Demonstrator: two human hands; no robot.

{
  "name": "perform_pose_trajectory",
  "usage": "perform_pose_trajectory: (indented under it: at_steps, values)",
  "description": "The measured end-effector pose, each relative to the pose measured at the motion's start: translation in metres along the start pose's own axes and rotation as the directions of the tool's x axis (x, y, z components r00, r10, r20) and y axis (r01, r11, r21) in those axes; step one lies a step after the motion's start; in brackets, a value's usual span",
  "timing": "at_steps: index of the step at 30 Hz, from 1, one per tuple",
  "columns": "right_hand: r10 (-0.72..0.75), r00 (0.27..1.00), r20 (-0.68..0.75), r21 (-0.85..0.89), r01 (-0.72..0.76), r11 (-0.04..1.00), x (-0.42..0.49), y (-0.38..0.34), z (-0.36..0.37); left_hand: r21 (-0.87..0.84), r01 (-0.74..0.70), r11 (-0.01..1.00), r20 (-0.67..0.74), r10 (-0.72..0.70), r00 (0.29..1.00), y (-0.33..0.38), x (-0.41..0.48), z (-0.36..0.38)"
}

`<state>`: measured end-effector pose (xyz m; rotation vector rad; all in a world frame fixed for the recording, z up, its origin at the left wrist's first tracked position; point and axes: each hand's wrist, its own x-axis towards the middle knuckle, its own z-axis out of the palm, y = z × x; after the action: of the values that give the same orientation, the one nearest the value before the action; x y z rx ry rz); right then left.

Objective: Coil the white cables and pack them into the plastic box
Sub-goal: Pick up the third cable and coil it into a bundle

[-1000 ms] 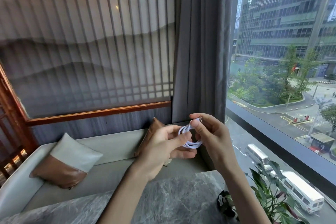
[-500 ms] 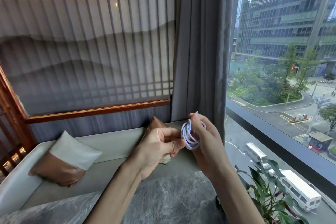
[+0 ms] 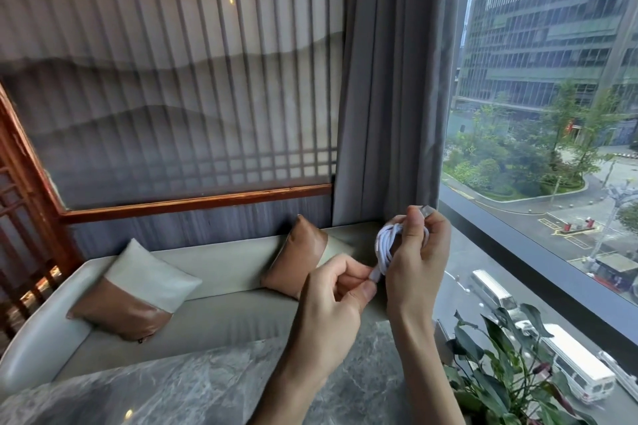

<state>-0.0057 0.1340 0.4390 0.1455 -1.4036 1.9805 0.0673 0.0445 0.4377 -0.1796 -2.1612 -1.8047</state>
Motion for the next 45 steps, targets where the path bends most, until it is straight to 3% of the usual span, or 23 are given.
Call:
perform_pose_trajectory:
  at_steps: [4,7,10,13,17,21,25,30,32,35,38,41,45]
  values:
    - [-0.045,0.998,0.05,-0.055,0.048,0.997,0.013,-0.001,-0.007,-0.002,0.001,1.0,0.126,-0.001,0.992,0.001,-0.005,-0.012]
    - [-0.086,0.973,0.212,-0.047,0.098,0.994,0.004,-0.006,-0.008,0.039,-0.149,0.988,-0.05,0.151,0.987,0.005,0.005,-0.02]
    - [-0.082,0.939,0.335,0.009,0.084,0.996,-0.013,-0.008,-0.005,-0.065,-0.161,0.985,0.041,0.163,0.986,0.009,0.017,-0.01]
    - [0.003,0.928,0.373,0.078,-0.035,0.996,-0.017,-0.007,-0.006,-0.045,-0.206,0.977,-0.039,0.205,0.978,-0.002,0.021,0.005]
    - [0.146,0.856,0.497,0.078,-0.211,0.974,-0.011,-0.007,-0.012,0.174,-0.295,0.939,-0.185,0.326,0.927,-0.016,0.026,0.014]
    - [0.226,0.854,0.468,0.007,-0.259,0.966,-0.004,-0.006,-0.019,0.31,-0.362,0.879,-0.209,0.434,0.876,-0.021,0.031,0.01]
    - [0.172,0.875,0.453,-0.037,-0.174,0.984,-0.005,-0.004,-0.02,0.273,-0.364,0.89,-0.244,0.43,0.869,-0.025,0.034,0.008]
    - [0.285,0.818,0.5,-0.057,-0.298,0.953,-0.01,0.003,-0.023,0.252,-0.356,0.9,-0.24,0.415,0.878,-0.035,0.038,-0.001]
    - [0.374,0.751,0.545,-0.084,-0.395,0.915,-0.01,0.004,-0.024,0.232,-0.351,0.907,-0.194,0.397,0.897,-0.042,0.038,-0.007]
    - [0.519,0.572,0.636,-0.189,-0.537,0.822,-0.01,0.01,-0.024,0.228,-0.312,0.923,-0.109,0.342,0.933,-0.057,0.033,-0.025]
    - [0.62,0.454,0.64,-0.276,-0.617,0.737,-0.021,0.029,-0.019,0.216,-0.209,0.954,-0.066,0.228,0.971,-0.078,0.025,-0.05]
    - [0.699,0.397,0.595,-0.332,-0.67,0.663,-0.047,0.061,-0.011,0.194,-0.004,0.981,-0.17,0.038,0.985,-0.115,0.011,-0.081]
    - [0.817,0.302,0.492,-0.459,-0.707,0.538,-0.104,0.125,-0.011,0.146,0.323,0.935,-0.373,-0.25,0.894,-0.194,-0.037,-0.138]
